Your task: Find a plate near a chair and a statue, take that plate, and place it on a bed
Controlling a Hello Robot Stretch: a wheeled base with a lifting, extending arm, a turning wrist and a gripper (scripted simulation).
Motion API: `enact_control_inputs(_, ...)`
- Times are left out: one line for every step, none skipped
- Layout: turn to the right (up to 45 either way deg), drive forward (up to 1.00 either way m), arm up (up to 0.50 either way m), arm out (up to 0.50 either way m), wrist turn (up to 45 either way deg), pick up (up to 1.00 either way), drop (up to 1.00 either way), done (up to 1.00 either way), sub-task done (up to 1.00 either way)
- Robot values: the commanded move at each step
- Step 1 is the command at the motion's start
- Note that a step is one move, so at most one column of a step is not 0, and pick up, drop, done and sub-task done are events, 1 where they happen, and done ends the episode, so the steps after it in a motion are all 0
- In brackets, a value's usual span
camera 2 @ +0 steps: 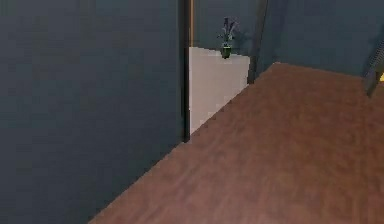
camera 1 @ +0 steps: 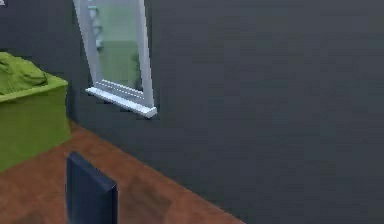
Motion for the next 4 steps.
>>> enact_control_inputs(0.0, 0.85, 0.00, 0.00, 0.0, 0.00, 0.00, 0.00, 0.00)
enact_control_inputs(-30.0, 0.00, 0.00, 0.00, 0.0, 0.00, 0.00, 0.00, 0.00)
enact_control_inputs(0.0, 0.05, 0.00, 0.00, 0.0, 0.00, 0.00, 0.00, 0.00)
enact_control_inputs(-21.0, 0.00, 0.00, 0.00, 0.0, 0.00, 0.00, 0.00, 0.00)
